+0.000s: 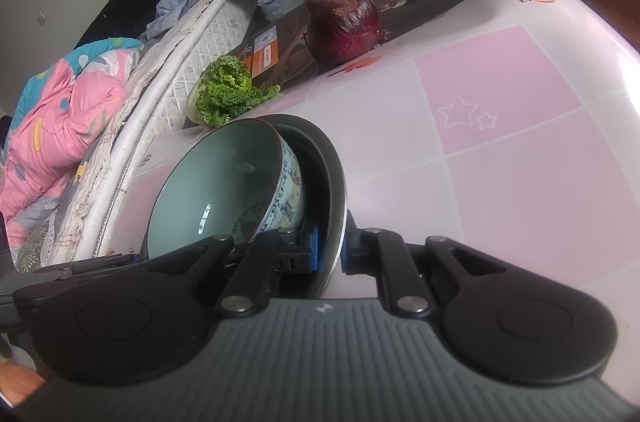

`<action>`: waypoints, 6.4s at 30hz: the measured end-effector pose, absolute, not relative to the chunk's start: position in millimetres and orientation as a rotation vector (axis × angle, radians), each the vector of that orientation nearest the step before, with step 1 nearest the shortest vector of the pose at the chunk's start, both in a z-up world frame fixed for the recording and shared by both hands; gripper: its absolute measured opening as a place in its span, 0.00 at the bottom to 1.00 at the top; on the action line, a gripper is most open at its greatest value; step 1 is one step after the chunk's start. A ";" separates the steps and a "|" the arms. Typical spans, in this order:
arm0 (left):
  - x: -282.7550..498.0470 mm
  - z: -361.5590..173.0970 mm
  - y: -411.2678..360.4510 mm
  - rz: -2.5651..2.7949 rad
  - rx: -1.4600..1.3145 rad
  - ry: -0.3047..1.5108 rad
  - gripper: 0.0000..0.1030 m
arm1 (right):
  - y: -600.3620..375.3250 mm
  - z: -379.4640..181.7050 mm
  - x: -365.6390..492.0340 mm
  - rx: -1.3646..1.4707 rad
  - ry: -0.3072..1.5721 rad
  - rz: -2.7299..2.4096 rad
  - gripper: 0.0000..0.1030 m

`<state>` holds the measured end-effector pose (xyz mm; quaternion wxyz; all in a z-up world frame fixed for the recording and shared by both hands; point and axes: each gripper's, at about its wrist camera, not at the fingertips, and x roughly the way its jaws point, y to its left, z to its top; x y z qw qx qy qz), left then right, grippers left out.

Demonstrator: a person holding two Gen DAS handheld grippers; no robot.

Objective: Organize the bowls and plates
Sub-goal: 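Lift the steel bowl holding the teal bowl with both tools toward the plate stack, then lower the steel bowl onto the white plate with both tools, then open the left tool while the right tool opens, releasing the steel bowl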

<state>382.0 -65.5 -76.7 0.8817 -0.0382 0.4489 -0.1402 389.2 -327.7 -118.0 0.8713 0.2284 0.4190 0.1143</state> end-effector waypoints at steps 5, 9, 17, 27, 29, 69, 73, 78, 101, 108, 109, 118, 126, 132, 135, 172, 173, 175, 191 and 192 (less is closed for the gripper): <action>382.6 -73.0 -64.8 -0.289 -0.087 0.925 0.17 | -328.3 -115.6 388.1 0.478 0.866 0.240 0.10; 382.7 -68.9 -64.3 -0.285 -0.097 0.917 0.16 | -328.2 -113.4 388.5 0.481 0.865 0.240 0.10; 381.1 -58.2 -63.9 -0.283 -0.110 0.898 0.16 | -330.6 -102.4 386.8 0.487 0.854 0.240 0.10; 376.0 -43.7 -63.2 -0.285 -0.115 0.881 0.16 | -331.9 -85.6 381.3 0.493 0.840 0.237 0.10; 374.3 -40.7 -63.1 -0.285 -0.116 0.878 0.16 | -331.6 -82.6 379.5 0.494 0.839 0.237 0.10; 229.9 -1.1 -63.5 -0.335 -0.150 0.915 0.14 | -337.7 -37.9 191.9 0.555 0.888 0.211 0.10; 218.3 -11.8 -60.1 -0.332 -0.153 0.941 0.14 | -335.9 -48.9 174.9 0.562 0.920 0.208 0.10; 208.3 -26.3 -55.0 -0.324 -0.145 0.968 0.14 | -326.8 -64.2 164.7 0.559 0.948 0.211 0.10; 198.2 -47.8 -43.6 -0.384 -0.137 0.984 0.29 | -328.4 -76.4 168.0 0.482 0.884 0.150 0.10; 185.5 -36.9 -45.5 -0.401 -0.092 0.935 0.32 | -334.4 -71.9 160.6 0.480 0.862 0.158 0.12; 184.5 -37.1 -47.9 -0.395 -0.076 0.932 0.32 | -333.8 -72.8 159.0 0.479 0.866 0.160 0.12; 170.6 -19.3 -54.2 -0.348 0.010 0.847 0.41 | -337.7 -59.5 146.8 0.492 0.812 0.148 0.20; 166.5 -6.9 -69.4 -0.340 0.080 0.798 0.48 | -346.5 -49.4 152.0 0.587 0.770 0.192 0.33; 169.2 -14.7 -75.1 -0.346 0.071 0.822 0.48 | -326.8 -60.3 164.8 0.548 0.828 0.222 0.33; 169.6 -18.3 -76.7 -0.347 0.078 0.826 0.48 | -321.3 -66.5 167.8 0.546 0.844 0.230 0.33; 86.7 12.9 -47.4 -0.301 0.131 0.648 1.00 | -311.4 13.4 41.5 0.103 0.608 0.097 0.99; 84.7 12.6 -46.6 -0.295 0.125 0.654 1.00 | -309.2 14.7 35.2 0.079 0.606 0.085 0.99; 80.8 11.8 -43.6 -0.280 0.106 0.663 1.00 | -304.1 15.9 24.7 0.036 0.603 0.066 0.99; 67.0 19.6 -35.1 -0.149 0.129 0.680 1.00 | -271.9 21.1 -15.8 -0.099 0.665 0.001 0.99; 67.1 19.8 -35.9 -0.145 0.137 0.685 1.00 | -270.2 22.1 -16.4 -0.092 0.667 0.018 0.99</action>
